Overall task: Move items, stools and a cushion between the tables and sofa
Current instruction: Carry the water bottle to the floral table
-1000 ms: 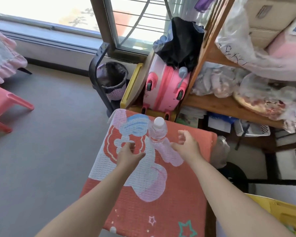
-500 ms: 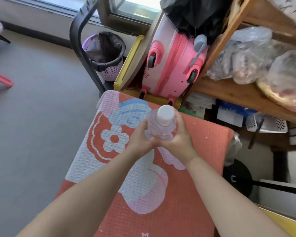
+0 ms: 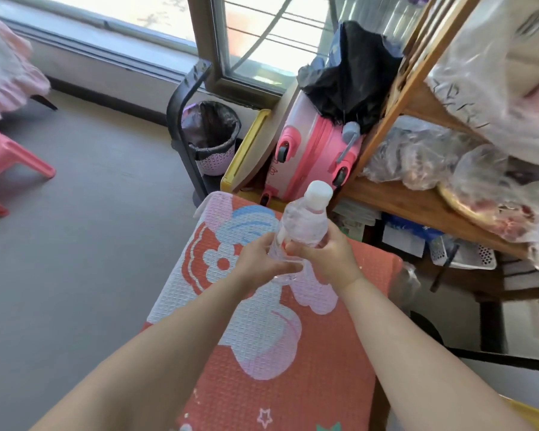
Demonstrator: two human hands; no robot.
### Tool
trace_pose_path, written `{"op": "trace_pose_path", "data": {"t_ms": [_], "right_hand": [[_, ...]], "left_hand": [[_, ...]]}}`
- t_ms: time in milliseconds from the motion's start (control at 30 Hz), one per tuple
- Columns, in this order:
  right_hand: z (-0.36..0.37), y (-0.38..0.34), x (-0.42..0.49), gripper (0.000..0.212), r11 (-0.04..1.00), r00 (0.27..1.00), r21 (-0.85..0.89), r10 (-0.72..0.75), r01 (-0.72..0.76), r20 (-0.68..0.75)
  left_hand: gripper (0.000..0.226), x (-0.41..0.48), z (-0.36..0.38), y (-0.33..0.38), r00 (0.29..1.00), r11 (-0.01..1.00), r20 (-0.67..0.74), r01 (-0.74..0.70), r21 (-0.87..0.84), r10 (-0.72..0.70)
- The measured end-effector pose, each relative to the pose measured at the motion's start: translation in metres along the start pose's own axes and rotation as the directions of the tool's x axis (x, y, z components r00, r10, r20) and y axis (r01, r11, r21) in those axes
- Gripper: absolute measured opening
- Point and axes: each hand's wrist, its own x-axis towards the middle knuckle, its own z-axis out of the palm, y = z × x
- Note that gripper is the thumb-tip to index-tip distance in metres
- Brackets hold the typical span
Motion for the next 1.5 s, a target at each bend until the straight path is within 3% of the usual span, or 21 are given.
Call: {"op": "trace_pose_path", "data": {"t_ms": [267, 500, 700, 833, 1067, 1267, 1500], "right_hand": [[0.009, -0.115, -0.048, 0.046, 0.994, 0.994, -0.002, -0.106, 0.106, 0.04], [0.031, -0.21, -0.093, 0.061, 0.961, 0.955, -0.039, -0.267, 0.274, 0.126], [0.065, -0.259, -0.126, 0.062, 0.919, 0.914, -0.091, -0.364, 0.384, 0.181], [0.111, -0.279, -0.156, 0.056, 0.897, 0.878, -0.104, -0.387, 0.429, 0.283], [0.187, -0.299, -0.186, 0.05, 0.879, 0.813, -0.078, -0.396, 0.469, 0.427], [0.257, -0.31, -0.209, 0.058, 0.872, 0.723, -0.01, -0.399, 0.49, 0.564], [0.334, -0.309, -0.228, 0.056, 0.885, 0.67, 0.014, -0.362, 0.465, 0.648]], "left_hand": [[0.051, -0.062, -0.044, 0.083, 0.996, 0.997, -0.026, -0.082, -0.009, 0.082], [0.056, -0.123, -0.092, 0.149, 0.971, 0.976, -0.105, -0.219, -0.005, 0.217], [0.041, -0.186, -0.127, 0.179, 0.941, 0.96, -0.199, -0.28, -0.009, 0.273], [0.027, -0.244, -0.158, 0.171, 0.922, 0.959, -0.292, -0.279, -0.046, 0.254], [0.043, -0.312, -0.207, 0.149, 0.85, 0.956, -0.49, -0.276, -0.099, 0.195], [0.054, -0.356, -0.251, 0.121, 0.783, 0.948, -0.609, -0.274, -0.159, 0.124], [0.029, -0.392, -0.3, 0.08, 0.731, 0.934, -0.676, -0.3, -0.195, 0.094]]}}
